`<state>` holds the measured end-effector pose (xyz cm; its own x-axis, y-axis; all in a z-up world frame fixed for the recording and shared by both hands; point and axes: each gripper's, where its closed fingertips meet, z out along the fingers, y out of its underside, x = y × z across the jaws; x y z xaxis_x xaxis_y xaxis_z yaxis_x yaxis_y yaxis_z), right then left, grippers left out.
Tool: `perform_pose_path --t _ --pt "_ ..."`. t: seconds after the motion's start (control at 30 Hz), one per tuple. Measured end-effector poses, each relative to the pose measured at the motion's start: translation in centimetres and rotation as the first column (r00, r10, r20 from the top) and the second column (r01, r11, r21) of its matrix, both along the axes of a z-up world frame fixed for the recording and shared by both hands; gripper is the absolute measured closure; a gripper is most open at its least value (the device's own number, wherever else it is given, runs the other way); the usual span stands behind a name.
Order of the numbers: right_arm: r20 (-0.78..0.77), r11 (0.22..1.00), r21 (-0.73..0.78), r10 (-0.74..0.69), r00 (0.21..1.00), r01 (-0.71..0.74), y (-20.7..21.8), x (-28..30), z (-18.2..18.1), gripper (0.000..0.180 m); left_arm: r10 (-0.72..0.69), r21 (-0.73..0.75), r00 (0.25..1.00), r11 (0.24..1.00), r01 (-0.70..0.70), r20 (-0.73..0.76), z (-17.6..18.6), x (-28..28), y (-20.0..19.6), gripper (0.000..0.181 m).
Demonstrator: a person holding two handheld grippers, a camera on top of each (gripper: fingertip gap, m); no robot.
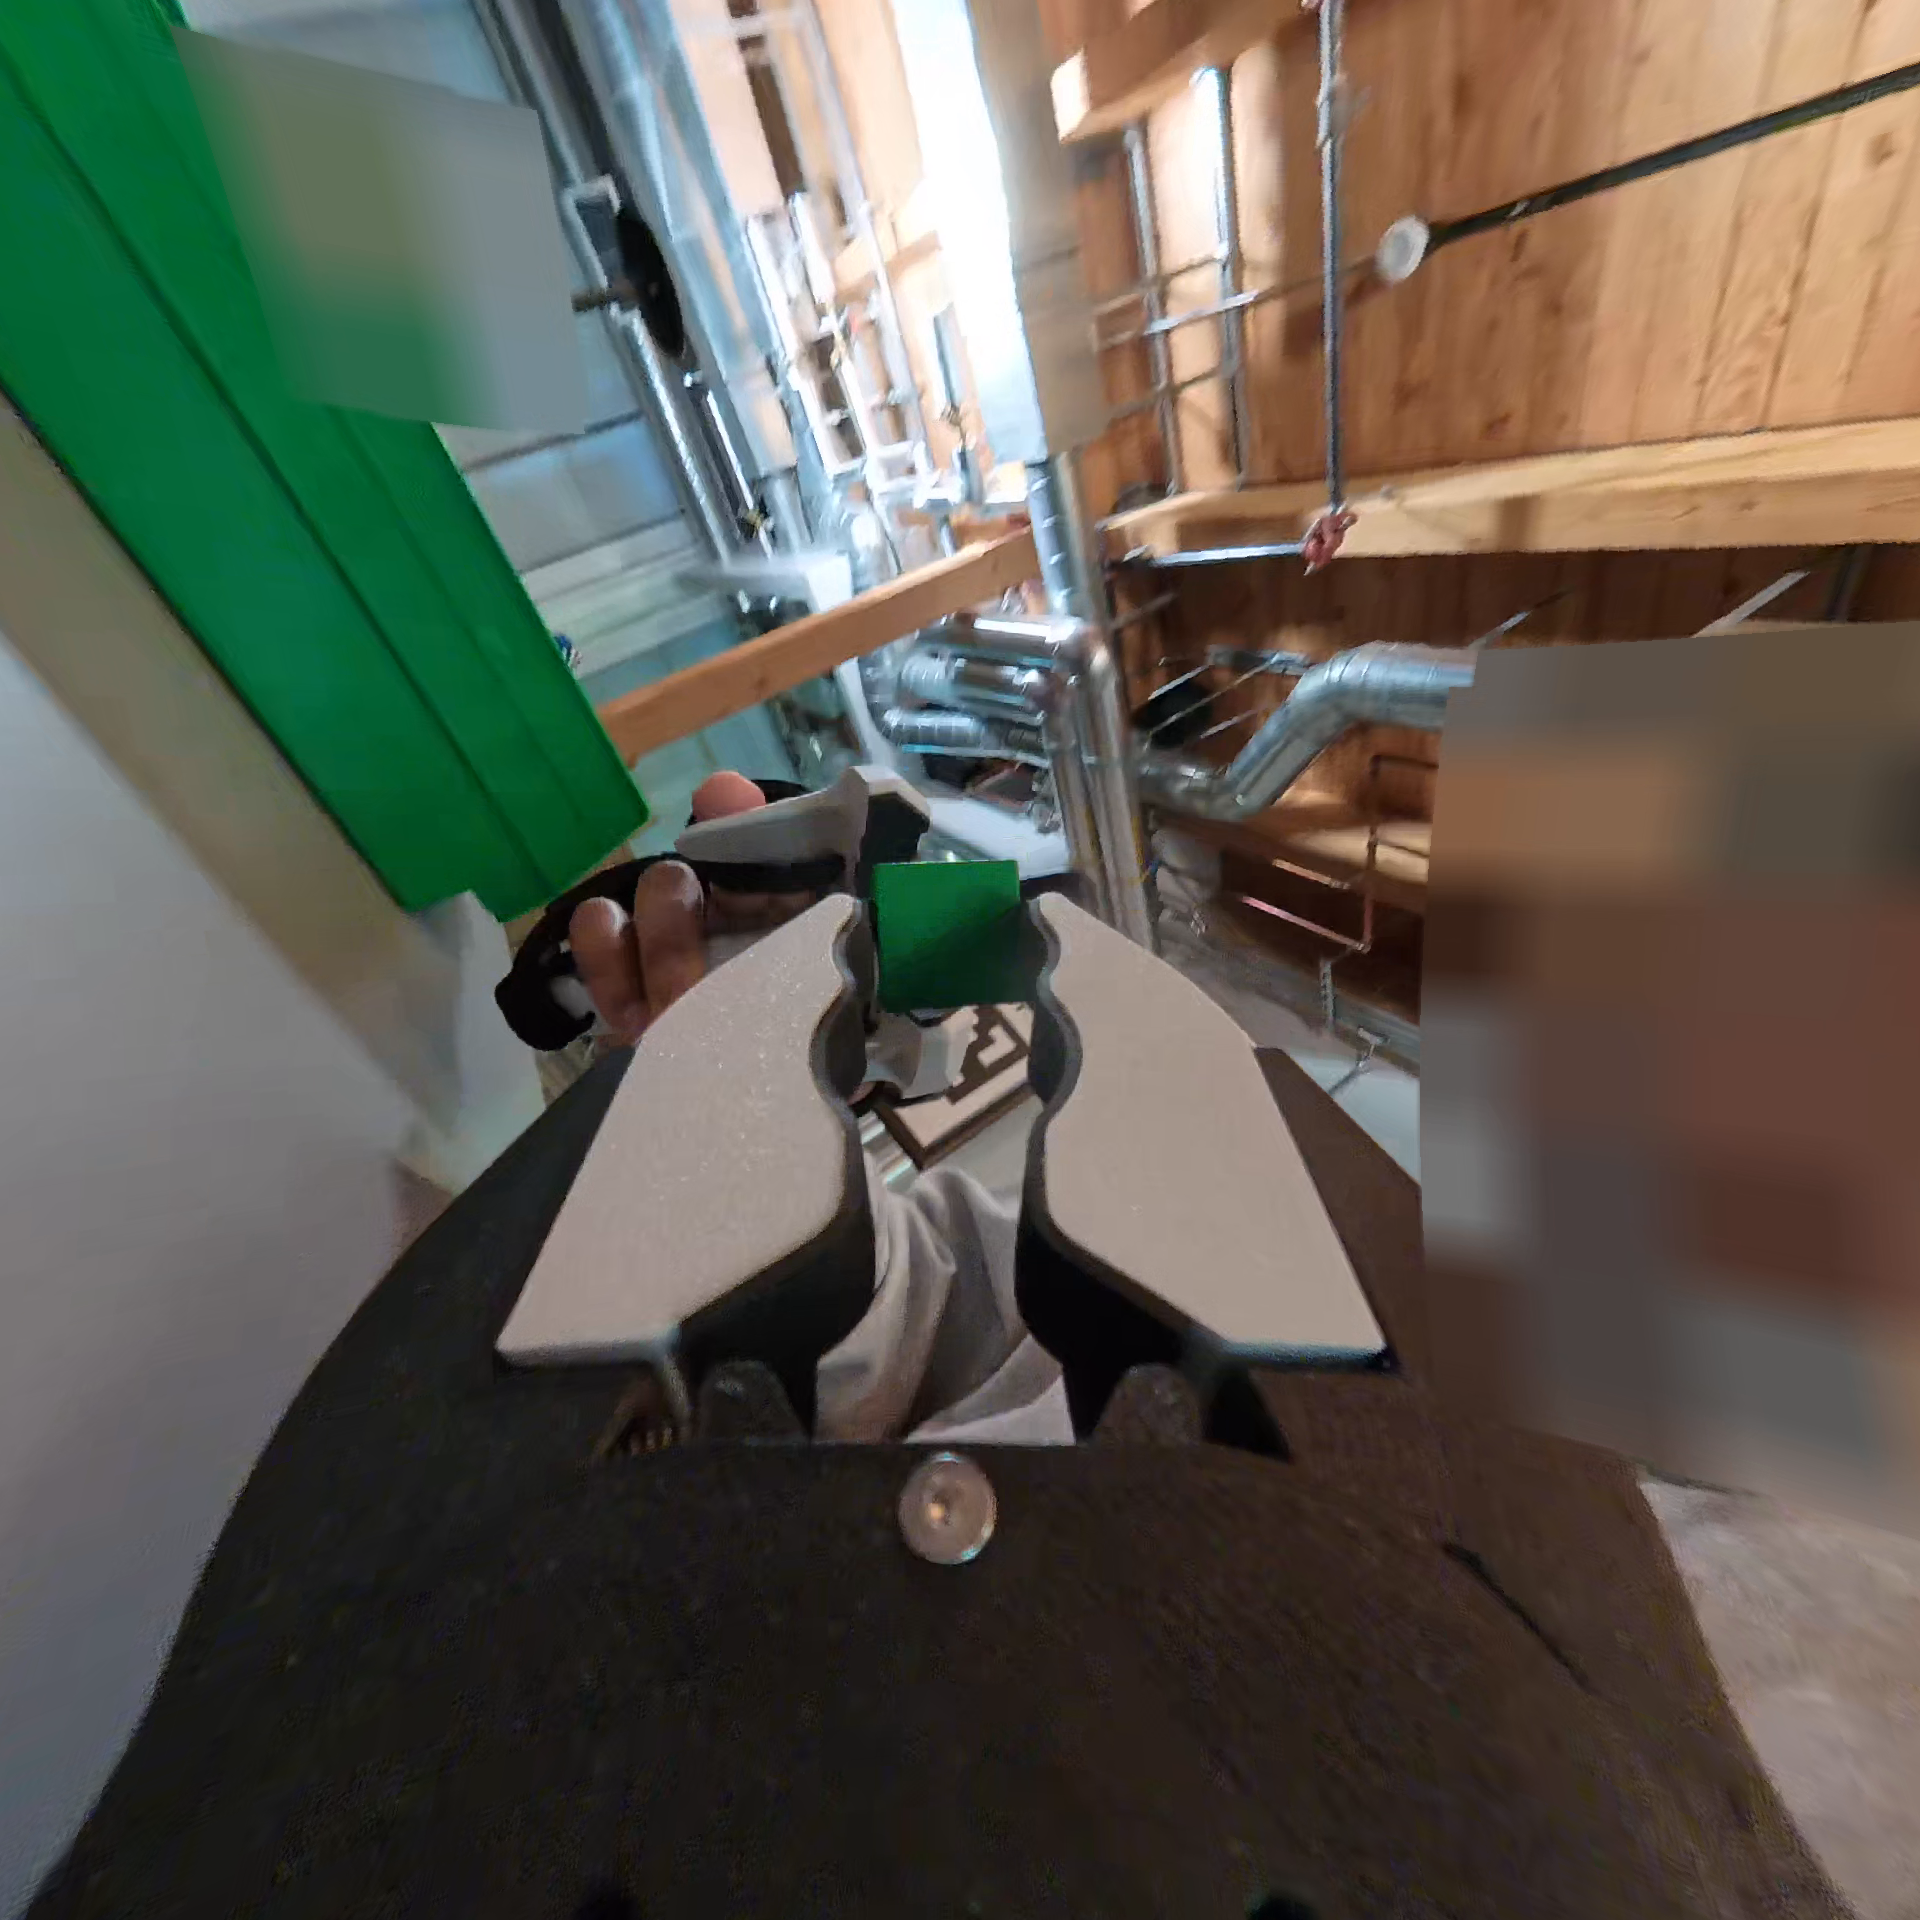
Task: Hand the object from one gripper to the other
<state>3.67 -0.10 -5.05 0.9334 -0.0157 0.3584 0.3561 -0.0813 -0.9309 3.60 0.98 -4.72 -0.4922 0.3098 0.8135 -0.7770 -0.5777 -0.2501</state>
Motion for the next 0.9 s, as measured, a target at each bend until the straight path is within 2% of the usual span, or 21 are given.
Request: perform_pose_path --t 0.13,0.37,0.53,0.63,0.73,0.83,0.9 --pt "-0.007 0.997 -0.064 0.039 0.999 -0.04 0.7 -1.0 -1.1 0.143 -0.043 0.074 0.999 0.996 0.044 -0.012 -1.1 -0.2 -0.4 0.153" --pt "0.056 0.996 -0.09 0.002 0.998 0.003 1.5 -1.4 -1.5 0.152 -0.093 -0.01 0.992 0.996 0.092 -0.081 -1.4 -0.6 -0.3 0.153" --pt "-0.074 0.998 -0.068 -0.011 0.997 0.006 1.6 -0.8 -1.2 0.152 -0.06 0.014 0.996 0.998 0.061 -0.059 -1.2 -0.4 0.0 0.148" --pt "-0.227 0.997 -0.068 0.005 0.974 -0.021 1.2 -0.5 -1.2 0.152 -0.069 0.026 0.995 0.997 0.071 -0.077 -1.4 -0.3 0.2 0.147" --pt "-0.466 0.995 -0.069 0.035 0.884 -0.075 0.8 -0.3 -1.4 0.152 -0.036 0.103 0.997 0.994 0.043 -0.069 -2.0 -0.2 0.1 0.147" --pt "-0.705 0.989 0.004 0.109 0.701 -0.149 0.5 -0.1 -1.1 0.152 0.009 0.249 1.0 0.968 -0.009 0.0 -2.3 -0.2 -0.3 0.144" --pt "-0.807 0.982 0.058 0.154 0.57 -0.182 0.4 0.2 -1.0 0.152 0.051 0.354 0.995 0.932 -0.077 0.083 -2.4 0.0 -0.3 0.139"
